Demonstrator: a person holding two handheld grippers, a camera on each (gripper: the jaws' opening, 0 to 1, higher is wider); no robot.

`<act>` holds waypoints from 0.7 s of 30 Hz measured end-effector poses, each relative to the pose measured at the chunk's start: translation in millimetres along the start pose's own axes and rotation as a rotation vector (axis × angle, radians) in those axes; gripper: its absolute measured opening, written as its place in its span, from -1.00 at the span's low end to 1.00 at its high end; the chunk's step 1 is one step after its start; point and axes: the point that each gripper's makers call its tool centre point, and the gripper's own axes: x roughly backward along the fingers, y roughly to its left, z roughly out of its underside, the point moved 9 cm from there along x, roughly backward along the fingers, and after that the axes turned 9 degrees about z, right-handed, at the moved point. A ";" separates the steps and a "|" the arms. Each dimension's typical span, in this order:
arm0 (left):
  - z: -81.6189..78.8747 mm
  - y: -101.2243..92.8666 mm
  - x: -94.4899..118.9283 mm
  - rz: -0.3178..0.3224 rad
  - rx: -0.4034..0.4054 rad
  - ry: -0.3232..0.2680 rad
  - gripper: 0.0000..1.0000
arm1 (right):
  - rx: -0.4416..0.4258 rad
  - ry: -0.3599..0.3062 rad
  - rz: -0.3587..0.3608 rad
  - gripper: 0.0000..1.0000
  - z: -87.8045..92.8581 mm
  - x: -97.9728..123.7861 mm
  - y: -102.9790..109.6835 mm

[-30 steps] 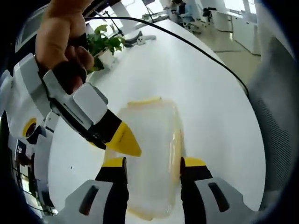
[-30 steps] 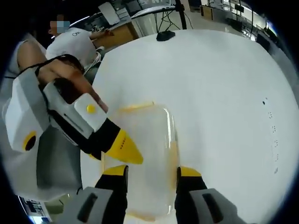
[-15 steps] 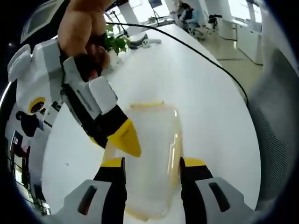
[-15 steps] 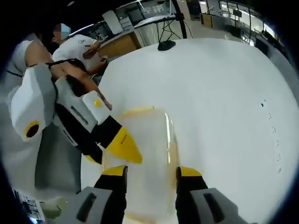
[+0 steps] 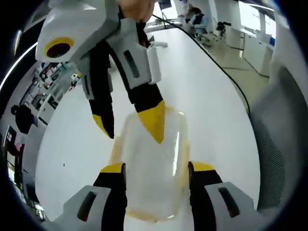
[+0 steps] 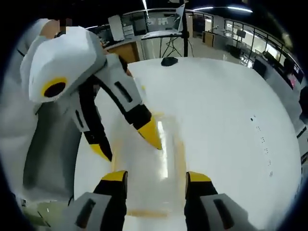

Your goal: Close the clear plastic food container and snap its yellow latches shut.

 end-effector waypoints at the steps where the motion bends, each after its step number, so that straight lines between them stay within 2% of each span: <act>1: 0.1 2.9 3.9 0.007 0.002 -0.003 0.05 | 0.005 0.007 0.003 -0.02 2.1 1.1 1.4; 5: 7.0 15.7 13.2 0.057 0.031 0.024 0.17 | 0.012 0.019 0.007 0.16 4.8 5.5 8.5; 7: 9.6 20.9 17.1 0.096 0.052 0.016 0.22 | 0.014 0.020 0.017 0.28 5.1 6.4 10.9; 9: 12.1 26.1 18.8 0.110 0.076 0.025 0.38 | 0.021 0.038 0.033 0.42 7.6 4.1 14.8; 10: 13.3 28.8 18.8 0.117 0.070 0.028 0.43 | 0.043 0.060 0.030 0.47 10.0 2.7 18.9; 12: 18.7 32.0 17.9 0.135 0.028 0.076 0.49 | 0.076 0.087 0.036 0.54 13.3 -0.5 24.0; 13: 22.5 33.0 15.4 0.144 0.018 0.108 0.52 | 0.084 0.090 0.037 0.54 14.1 -1.9 25.5; 15: 26.9 31.4 9.1 0.175 0.020 0.132 0.64 | 0.076 0.103 0.051 0.55 15.8 -6.6 25.6; 18: 35.3 33.0 -0.8 0.148 -0.054 0.216 0.67 | 0.069 0.114 0.067 0.58 17.9 -15.1 25.8; 21: 36.7 28.2 -10.0 0.172 -0.038 0.206 0.54 | 0.082 0.162 0.097 0.49 24.0 -22.4 24.2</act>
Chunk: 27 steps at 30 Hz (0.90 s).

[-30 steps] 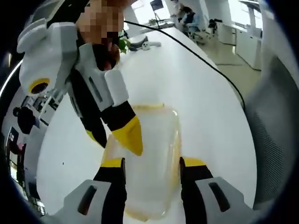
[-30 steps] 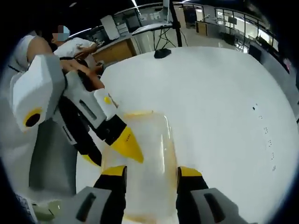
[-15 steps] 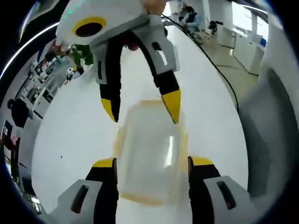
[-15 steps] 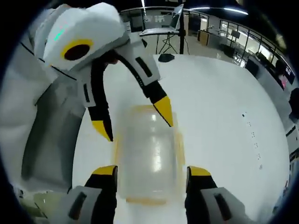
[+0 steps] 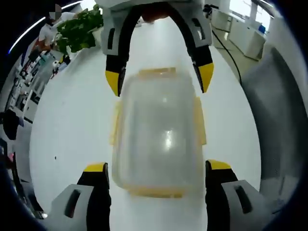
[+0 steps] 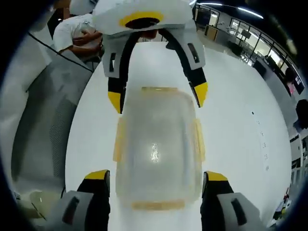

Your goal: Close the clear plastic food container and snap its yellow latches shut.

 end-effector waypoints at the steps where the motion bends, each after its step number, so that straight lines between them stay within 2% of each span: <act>1: -0.9 0.3 -0.8 -0.019 -0.009 0.002 0.52 | 0.006 -0.011 0.010 0.47 -0.2 -0.9 -0.2; 6: 1.2 0.5 1.3 -0.022 -0.006 -0.002 0.52 | -0.004 -0.056 -0.007 0.44 2.4 1.9 -2.0; 13: 23.2 -7.1 10.5 -0.020 -0.003 0.002 0.52 | 0.004 -0.061 -0.009 0.44 -23.3 -7.8 5.9; 19: 54.6 -16.6 23.1 -0.033 0.029 0.001 0.52 | 0.033 -0.062 -0.017 0.45 -53.5 -18.9 12.0; 27: 104.2 -33.3 44.1 -0.040 0.064 0.010 0.53 | 0.071 -0.078 -0.035 0.45 -104.6 -38.4 22.3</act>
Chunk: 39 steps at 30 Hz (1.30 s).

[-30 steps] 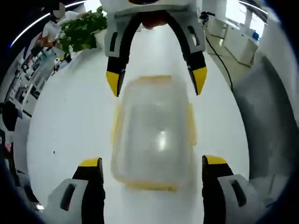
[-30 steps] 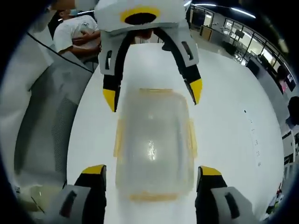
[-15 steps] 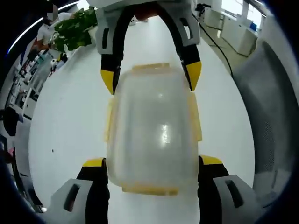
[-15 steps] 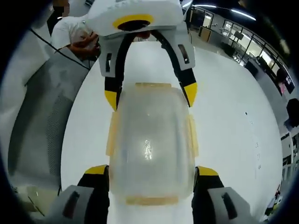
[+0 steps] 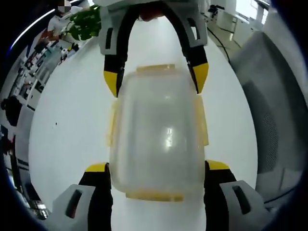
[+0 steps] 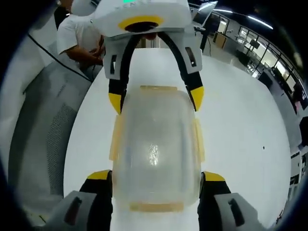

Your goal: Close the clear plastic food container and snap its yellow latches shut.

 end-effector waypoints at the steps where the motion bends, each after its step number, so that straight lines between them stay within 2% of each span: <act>1: 4.7 -0.9 1.9 0.000 0.004 0.001 0.53 | 0.004 -0.002 -0.002 0.45 -6.5 -2.6 1.2; 6: 25.1 -5.6 9.9 0.011 0.012 0.000 0.53 | 0.013 0.007 -0.006 0.45 -25.4 -11.3 5.0; 12: 27.1 -3.6 10.2 0.007 0.015 -0.005 0.54 | 0.030 0.032 -0.011 0.45 -29.0 -14.4 0.3; 17: 33.7 16.4 13.1 0.013 -0.002 -0.011 0.54 | 0.008 0.022 -0.001 0.46 -31.7 -18.3 -14.9; 22: 35.3 35.4 14.0 0.019 -0.007 0.020 0.54 | 0.007 0.029 -0.002 0.46 -36.0 -23.8 -33.3; 33: 40.2 82.4 16.9 0.025 -0.003 0.025 0.56 | 0.007 0.038 0.014 0.47 -37.6 -32.7 -77.0; 36: 40.6 90.2 17.0 0.036 -0.006 0.030 0.57 | -0.002 0.028 0.017 0.48 -37.1 -33.5 -82.9; 39: 40.0 88.9 16.2 0.042 -0.007 0.036 0.58 | 0.001 0.040 0.015 0.48 -38.1 -33.6 -81.8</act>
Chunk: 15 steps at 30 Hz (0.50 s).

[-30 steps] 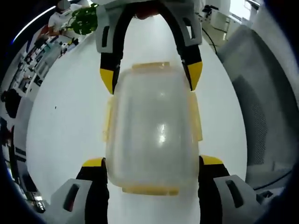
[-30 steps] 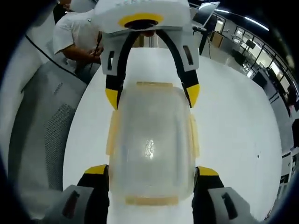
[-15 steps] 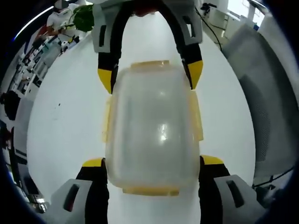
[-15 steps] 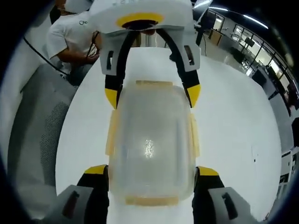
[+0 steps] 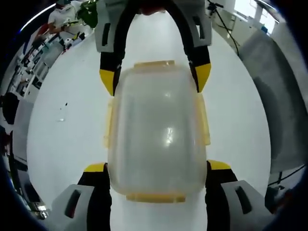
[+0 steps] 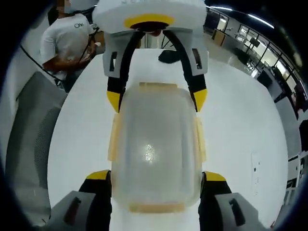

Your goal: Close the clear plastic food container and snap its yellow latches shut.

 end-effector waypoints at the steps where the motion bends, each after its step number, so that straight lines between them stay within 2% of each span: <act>1: 0.0 -0.3 0.2 -0.001 0.001 0.000 0.58 | -0.001 0.002 0.002 0.48 0.0 -0.1 0.2; 6: 1.3 -1.5 1.0 -0.005 -0.001 -0.021 0.57 | -0.017 -0.005 0.013 0.49 0.5 0.9 1.1; 9: 0.0 -2.7 1.8 -0.011 -0.002 -0.015 0.57 | -0.025 -0.003 0.019 0.50 -0.5 1.1 1.5; 10: -0.1 -3.0 2.1 -0.010 -0.001 -0.014 0.58 | -0.029 -0.003 0.024 0.55 -0.8 1.7 1.7; 11: 0.5 -5.9 3.1 -0.009 -0.002 -0.015 0.69 | -0.039 0.007 0.052 0.70 -0.2 2.0 0.2; 12: 1.7 -6.8 1.6 -0.020 0.004 -0.010 0.98 | -0.044 0.012 0.068 0.96 0.2 1.7 -0.1; 13: 5.2 -6.5 -0.6 -0.057 0.047 0.004 0.96 | -0.048 0.010 0.082 0.93 0.4 1.5 -0.7; 14: 8.1 -8.0 0.6 -0.043 0.036 0.015 0.98 | -0.021 0.008 0.094 0.98 -0.1 6.1 -1.2; 15: 10.4 -10.5 0.6 -0.044 0.031 0.013 0.99 | -0.025 0.003 0.076 0.98 -0.5 7.7 0.7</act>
